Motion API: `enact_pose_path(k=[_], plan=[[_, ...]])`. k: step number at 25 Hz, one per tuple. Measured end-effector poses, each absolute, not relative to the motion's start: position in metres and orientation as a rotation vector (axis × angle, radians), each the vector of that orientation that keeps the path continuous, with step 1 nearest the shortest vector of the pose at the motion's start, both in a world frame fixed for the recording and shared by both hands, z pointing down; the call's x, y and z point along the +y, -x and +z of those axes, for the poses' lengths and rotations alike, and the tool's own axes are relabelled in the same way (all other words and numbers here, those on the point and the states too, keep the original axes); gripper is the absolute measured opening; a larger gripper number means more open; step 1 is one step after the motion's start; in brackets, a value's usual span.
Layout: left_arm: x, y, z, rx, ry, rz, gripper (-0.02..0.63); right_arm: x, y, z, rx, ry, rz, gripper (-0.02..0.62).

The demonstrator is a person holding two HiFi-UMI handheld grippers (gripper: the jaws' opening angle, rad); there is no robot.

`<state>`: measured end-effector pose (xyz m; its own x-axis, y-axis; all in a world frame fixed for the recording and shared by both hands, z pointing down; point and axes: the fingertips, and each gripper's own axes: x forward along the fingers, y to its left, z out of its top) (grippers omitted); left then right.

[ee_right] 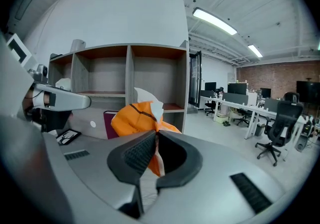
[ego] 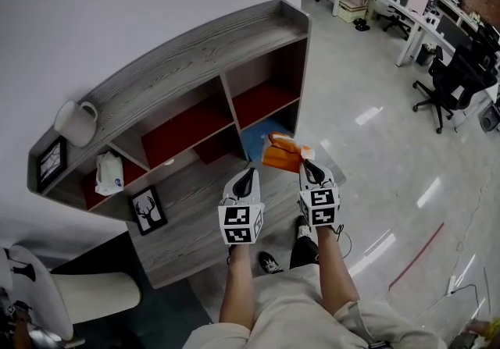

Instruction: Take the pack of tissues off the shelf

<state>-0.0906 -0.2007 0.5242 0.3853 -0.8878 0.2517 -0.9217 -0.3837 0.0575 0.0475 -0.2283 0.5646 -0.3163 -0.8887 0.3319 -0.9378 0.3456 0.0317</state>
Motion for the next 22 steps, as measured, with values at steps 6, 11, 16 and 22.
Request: enact_pose_path(k=[6,11,16,22], plan=[[-0.201,0.084,0.525,-1.598,-2.471,0.282,0.008,-0.227,-0.058,0.565,-2.302,-1.657,0.252,0.028],[-0.204,0.082,0.523,-1.592,-2.474,0.273,0.008,-0.227,-0.059,0.563,-2.295,-1.651,0.252,0.028],[-0.205,0.078,0.523,-1.583,-2.476,0.270,0.008,-0.228,-0.060,0.564,-2.283,-1.637,0.245,0.028],[-0.203,0.078,0.528,-1.575,-2.467,0.267,0.008,-0.225,-0.060,0.565,-2.280,-1.640,0.243,0.028]])
